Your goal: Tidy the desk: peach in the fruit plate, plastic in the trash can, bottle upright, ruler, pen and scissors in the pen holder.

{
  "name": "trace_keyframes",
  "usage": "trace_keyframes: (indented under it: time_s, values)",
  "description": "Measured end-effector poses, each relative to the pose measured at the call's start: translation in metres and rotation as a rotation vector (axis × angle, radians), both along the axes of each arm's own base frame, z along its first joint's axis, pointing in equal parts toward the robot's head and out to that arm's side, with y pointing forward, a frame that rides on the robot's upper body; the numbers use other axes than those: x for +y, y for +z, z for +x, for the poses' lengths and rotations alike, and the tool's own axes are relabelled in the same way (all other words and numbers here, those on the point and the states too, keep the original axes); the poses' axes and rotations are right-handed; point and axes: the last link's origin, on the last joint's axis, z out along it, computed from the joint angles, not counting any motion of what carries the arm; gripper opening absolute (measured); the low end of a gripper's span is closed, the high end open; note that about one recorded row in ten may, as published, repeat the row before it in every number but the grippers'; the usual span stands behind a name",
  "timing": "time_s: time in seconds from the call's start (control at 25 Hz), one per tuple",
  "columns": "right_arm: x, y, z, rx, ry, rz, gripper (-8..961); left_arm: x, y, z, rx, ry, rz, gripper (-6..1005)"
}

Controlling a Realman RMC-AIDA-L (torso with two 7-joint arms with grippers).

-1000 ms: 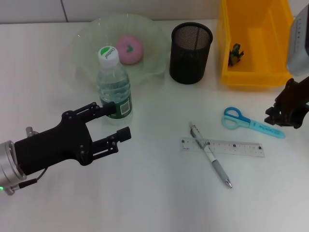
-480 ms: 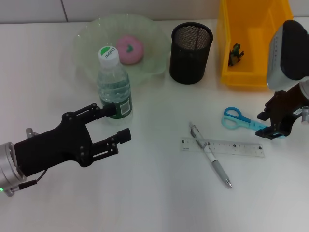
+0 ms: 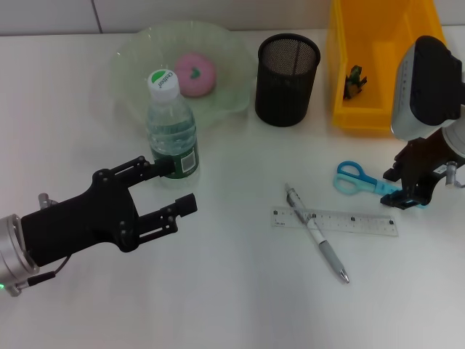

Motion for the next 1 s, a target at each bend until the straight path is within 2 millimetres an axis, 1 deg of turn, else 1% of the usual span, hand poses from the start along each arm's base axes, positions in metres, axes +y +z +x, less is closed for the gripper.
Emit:
trace_keyframes:
  time_s: [0.2,0.56,1.0]
  values:
    - [-0.0003,-0.0013,-0.0006,-0.005,-0.002,-0.002,403,0.0001,-0.0005,0.0000,0.001,0.001,0.001,725]
    - [0.0000,-0.0015,0.0006,-0.008,-0.012,0.007,319,0.0002,-0.0008,-0.0001,0.003,0.001,0.003,725]
    - [-0.0005,-0.0042,0.0033,-0.012,-0.018,0.004,320,0.0003,-0.0007,-0.0001,0.003,0.001,0.003,725]
